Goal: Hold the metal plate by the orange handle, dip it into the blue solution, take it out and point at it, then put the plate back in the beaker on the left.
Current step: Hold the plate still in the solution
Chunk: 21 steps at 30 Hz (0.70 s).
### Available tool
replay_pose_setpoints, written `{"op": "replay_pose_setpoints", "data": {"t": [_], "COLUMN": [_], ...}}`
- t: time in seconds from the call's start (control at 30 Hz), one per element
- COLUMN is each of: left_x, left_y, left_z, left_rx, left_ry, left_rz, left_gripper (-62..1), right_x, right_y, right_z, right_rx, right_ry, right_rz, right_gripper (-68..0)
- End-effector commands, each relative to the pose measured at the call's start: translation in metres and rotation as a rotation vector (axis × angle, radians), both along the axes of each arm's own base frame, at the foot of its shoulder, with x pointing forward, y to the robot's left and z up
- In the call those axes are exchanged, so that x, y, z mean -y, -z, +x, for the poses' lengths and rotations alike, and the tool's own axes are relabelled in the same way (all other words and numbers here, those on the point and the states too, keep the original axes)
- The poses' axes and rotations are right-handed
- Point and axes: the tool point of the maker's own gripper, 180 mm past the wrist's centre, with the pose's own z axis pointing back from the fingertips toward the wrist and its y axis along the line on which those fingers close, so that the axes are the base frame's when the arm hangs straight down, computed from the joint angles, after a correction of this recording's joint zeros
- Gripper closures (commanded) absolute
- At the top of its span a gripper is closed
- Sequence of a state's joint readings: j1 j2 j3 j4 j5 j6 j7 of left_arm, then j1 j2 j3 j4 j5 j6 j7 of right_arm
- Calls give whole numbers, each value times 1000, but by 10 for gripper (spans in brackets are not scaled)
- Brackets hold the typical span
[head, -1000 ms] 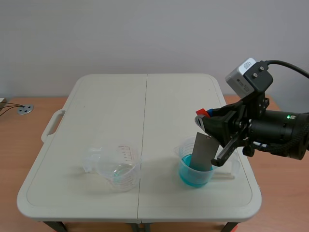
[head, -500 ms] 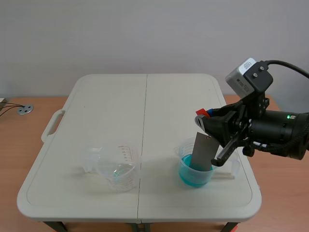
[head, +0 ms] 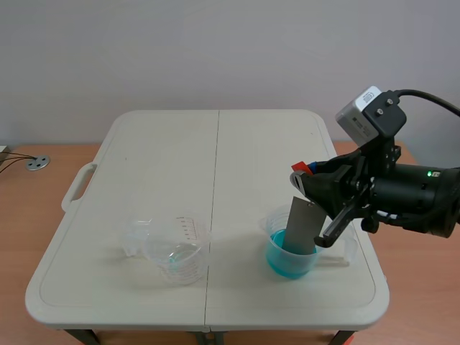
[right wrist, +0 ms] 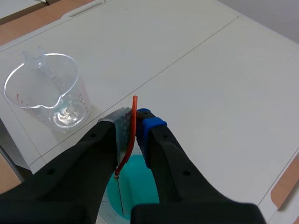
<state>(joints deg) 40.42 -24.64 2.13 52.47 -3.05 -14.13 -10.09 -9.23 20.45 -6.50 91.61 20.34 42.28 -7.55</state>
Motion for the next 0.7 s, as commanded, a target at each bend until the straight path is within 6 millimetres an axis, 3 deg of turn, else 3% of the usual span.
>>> {"op": "replay_pose_setpoints", "data": {"t": [0.0,0.33,0.67], "left_x": [2,2,3], "left_y": [-2,-2,-2], "left_z": [2,2,2], "left_rx": [10,10,11], "left_ry": [4,4,2], "left_rz": [-10,-10,-12], "left_gripper": [-21,-21,-21], "right_x": [-2,-2,6], "right_y": [-7,-13,-43], "right_z": [3,4,12], "right_rx": [23,44,139], "right_ry": [-11,-8,18], "right_rz": [7,28,65], "right_gripper": [-13,-13,-13]}}
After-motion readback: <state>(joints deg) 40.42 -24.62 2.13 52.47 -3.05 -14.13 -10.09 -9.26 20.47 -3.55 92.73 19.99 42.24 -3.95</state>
